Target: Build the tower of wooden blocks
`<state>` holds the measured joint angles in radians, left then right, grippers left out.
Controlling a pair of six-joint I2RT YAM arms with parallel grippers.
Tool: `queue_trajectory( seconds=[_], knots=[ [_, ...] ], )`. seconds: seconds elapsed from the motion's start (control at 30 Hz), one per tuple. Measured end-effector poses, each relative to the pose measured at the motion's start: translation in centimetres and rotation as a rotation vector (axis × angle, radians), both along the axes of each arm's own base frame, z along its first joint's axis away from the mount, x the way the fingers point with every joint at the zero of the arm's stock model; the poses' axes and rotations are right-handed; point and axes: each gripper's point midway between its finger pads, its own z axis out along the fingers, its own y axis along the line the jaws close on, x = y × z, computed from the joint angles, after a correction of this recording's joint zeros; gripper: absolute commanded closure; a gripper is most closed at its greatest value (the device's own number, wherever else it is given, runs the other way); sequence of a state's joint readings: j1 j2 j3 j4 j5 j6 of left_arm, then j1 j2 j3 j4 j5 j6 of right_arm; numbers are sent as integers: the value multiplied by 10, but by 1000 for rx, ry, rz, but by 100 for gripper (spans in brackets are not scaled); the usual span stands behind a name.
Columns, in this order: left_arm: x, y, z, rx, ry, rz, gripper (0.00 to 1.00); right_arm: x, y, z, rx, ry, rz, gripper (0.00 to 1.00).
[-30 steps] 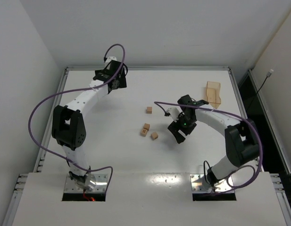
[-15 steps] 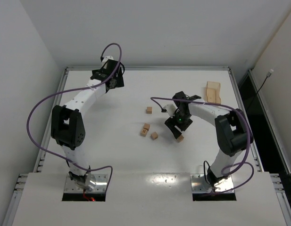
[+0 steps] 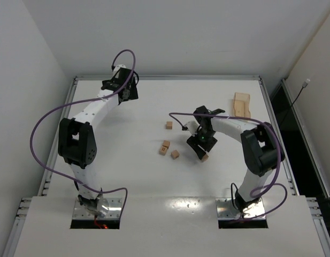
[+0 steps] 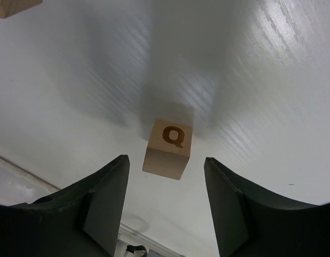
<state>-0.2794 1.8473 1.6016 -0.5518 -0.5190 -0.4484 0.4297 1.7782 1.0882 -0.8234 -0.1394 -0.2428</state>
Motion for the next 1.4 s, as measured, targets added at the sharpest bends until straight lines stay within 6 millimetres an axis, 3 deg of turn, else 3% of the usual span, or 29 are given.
queue_trajectory(
  seconds=[0.2,0.3,0.33,0.53,0.7,0.9,1.23,1.4],
  knots=[
    [0,0,-2,0,5,-1,0,-6,0,0,-19,18,-10,49],
    [0,0,-3,1,6,-1,0,-9,-1,-4,-36,35,-19,57],
    [0,0,-3,1,6,-1,0,-9,-3,-7,-47,42,-22,66],
    [1,0,-6,3,12,-1,0,-10,-5,-9,-74,56,-43,100],
    [0,-2,-10,8,28,-23,0,0,-4,-5,-82,35,-40,100],
    [-8,7,-29,-34,81,-68,0,60,12,35,-29,-145,75,100],
    [-21,97,-50,-177,128,64,0,162,42,137,48,-478,426,100],
    [-25,100,-53,-232,136,49,0,217,69,153,53,-521,533,100]
  ],
)
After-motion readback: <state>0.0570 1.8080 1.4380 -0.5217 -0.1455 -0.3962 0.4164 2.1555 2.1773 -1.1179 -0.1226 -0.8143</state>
